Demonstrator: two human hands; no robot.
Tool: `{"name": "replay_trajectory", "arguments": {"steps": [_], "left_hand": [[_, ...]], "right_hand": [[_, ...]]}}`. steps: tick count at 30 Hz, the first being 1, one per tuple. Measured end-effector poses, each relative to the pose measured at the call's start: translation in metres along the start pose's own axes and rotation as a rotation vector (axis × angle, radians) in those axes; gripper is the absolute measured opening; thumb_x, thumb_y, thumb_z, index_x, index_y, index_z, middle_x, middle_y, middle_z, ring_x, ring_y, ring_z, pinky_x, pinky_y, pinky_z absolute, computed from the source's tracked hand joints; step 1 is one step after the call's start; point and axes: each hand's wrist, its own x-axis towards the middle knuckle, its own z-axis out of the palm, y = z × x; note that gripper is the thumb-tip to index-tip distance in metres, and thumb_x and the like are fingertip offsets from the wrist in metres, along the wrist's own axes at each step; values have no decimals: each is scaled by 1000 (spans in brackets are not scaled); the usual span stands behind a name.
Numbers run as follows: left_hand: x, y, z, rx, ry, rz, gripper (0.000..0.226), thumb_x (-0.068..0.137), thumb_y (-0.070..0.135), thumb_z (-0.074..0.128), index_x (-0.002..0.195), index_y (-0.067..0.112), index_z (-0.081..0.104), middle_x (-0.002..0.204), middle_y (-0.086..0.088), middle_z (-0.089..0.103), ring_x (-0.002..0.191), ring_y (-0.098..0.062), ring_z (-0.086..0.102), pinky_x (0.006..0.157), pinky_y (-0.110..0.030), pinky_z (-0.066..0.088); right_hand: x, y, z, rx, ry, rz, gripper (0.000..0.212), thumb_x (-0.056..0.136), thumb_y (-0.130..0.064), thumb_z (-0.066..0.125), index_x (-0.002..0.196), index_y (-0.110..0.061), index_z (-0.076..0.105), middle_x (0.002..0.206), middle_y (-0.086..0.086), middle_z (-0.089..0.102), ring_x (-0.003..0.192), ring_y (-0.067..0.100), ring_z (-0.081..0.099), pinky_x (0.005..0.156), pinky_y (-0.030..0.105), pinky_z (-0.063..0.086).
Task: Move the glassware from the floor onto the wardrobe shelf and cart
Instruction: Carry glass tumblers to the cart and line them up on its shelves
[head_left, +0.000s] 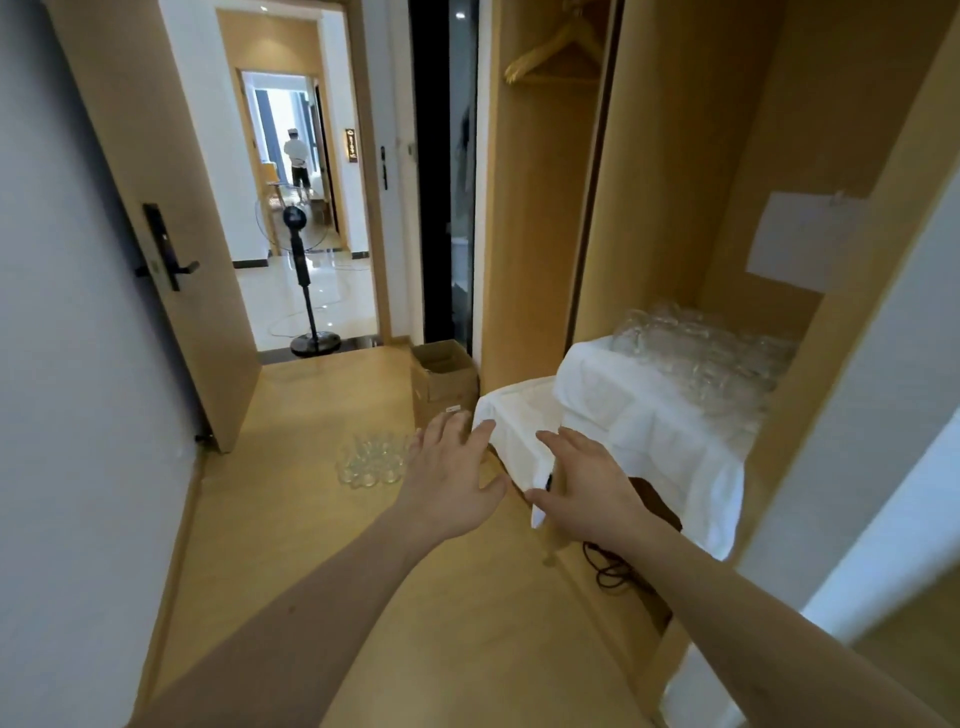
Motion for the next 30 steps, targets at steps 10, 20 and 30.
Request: {"name": "replay_trajectory", "arguments": {"steps": [10, 20, 30], "left_hand": [[123, -11, 46, -40, -52, 118, 71, 92, 63, 45, 153, 32, 27, 162, -3, 25, 150, -29, 17, 120, -54, 22], [306, 25, 67, -68, -39, 238, 61, 93, 60, 48, 146, 33, 35, 156, 2, 36, 144, -24, 29, 118, -49, 30], [470, 72, 104, -164, -119, 390, 61, 96, 51, 55, 150, 28, 38, 151, 1, 42, 138, -24, 36, 111, -38, 39]], "right_hand": [[94, 42, -3, -51, 12, 134, 77, 91, -51, 61, 156, -29, 26, 163, 2, 26, 148, 25, 26, 118, 40, 28], [242, 144, -22, -9, 106, 217, 79, 87, -57, 62, 155, -31, 29, 161, -1, 30, 146, 24, 30, 118, 40, 31], [361, 241, -52, 23, 180, 308, 78, 85, -57, 65, 153, -30, 36, 156, -3, 40, 142, 23, 36, 116, 38, 34]]}}
